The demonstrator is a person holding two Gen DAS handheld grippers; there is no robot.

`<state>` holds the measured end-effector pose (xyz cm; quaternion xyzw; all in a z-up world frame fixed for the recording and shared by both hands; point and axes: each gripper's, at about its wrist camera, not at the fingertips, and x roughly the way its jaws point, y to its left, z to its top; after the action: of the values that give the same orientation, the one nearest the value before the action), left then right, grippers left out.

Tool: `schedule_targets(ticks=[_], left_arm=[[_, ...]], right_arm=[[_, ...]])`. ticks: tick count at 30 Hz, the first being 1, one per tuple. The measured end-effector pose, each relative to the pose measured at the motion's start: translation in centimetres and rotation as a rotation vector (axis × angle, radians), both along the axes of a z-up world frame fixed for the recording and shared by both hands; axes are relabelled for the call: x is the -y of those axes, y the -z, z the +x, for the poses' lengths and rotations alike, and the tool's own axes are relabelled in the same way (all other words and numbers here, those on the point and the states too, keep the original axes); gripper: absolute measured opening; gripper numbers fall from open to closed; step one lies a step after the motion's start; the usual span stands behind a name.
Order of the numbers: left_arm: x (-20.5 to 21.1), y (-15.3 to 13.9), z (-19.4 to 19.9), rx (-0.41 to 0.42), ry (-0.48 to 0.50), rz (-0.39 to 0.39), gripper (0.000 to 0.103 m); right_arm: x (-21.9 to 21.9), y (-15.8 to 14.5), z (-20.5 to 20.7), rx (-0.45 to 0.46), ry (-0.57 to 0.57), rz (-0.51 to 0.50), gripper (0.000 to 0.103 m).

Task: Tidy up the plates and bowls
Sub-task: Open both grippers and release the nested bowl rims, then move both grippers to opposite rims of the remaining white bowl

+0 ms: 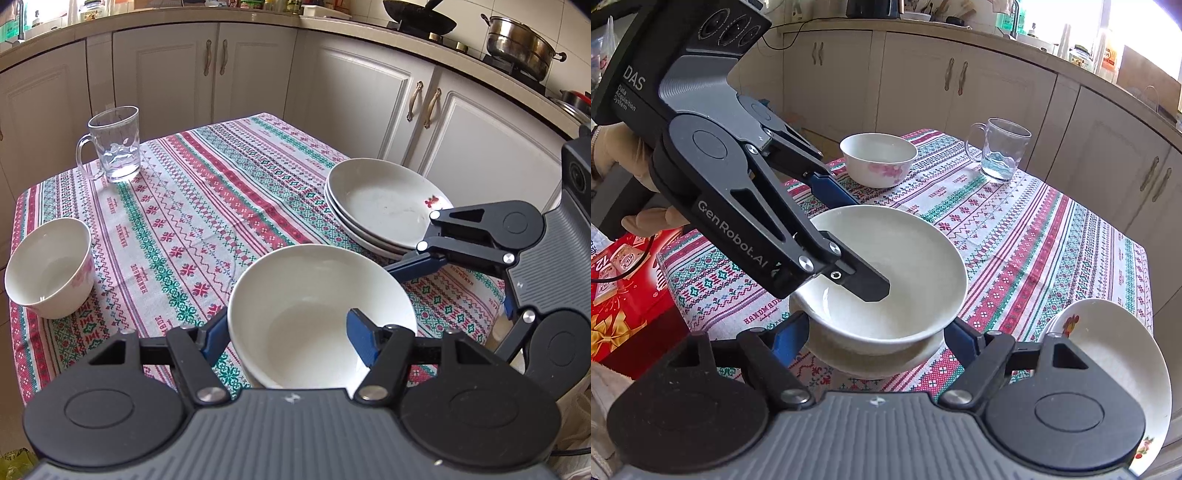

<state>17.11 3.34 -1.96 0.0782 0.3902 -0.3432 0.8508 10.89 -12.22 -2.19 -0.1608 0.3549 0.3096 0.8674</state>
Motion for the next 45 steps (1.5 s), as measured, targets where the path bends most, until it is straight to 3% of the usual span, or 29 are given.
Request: schedule_targets(ticks=[11,16,19,26,37,39,45], left_arm=[[-0.1,0.1,-0.1,0.012,0.0,-0.003,0.067],[-0.2,0.0,-0.1,0.019,-0.001,-0.012,0.068],[-0.3,0.0,-0.3,0.033,-0.009,0.002,0.074],[-1.4,-0.4,-0.6,0.047,-0.045,-0.003,0.079],[-4.6,-1.0,-1.3,0.087,-0.124,-0.025,0.079],[-5.6,-1.0,-1.3,0.108,-0.151,-0.022,0.093],[-8.7,0.1,-0.4,0.14,-0.24,-0.009,0.095]], right_arm=[[0.1,0.1,0.1,-0.013,0.006,0.018,0.086],[0.0,0.1,-0.1,0.006,0.003,0.02,0.093],[0.1,-0.3,-0.3,0.02,0.001,0.052,0.101],[0.3,-1.1,-1.1,0.048,-0.025,0.091,0.101],[-0.2,-0.6,-1.2,0.025,-0.039,0.063,0.103],[-0.4,-0.9,-1.2,0.031,-0.042,0.054,0.103],[-1.7,-2.2,0.3,0.066,-0.069,-0.011,0.103]])
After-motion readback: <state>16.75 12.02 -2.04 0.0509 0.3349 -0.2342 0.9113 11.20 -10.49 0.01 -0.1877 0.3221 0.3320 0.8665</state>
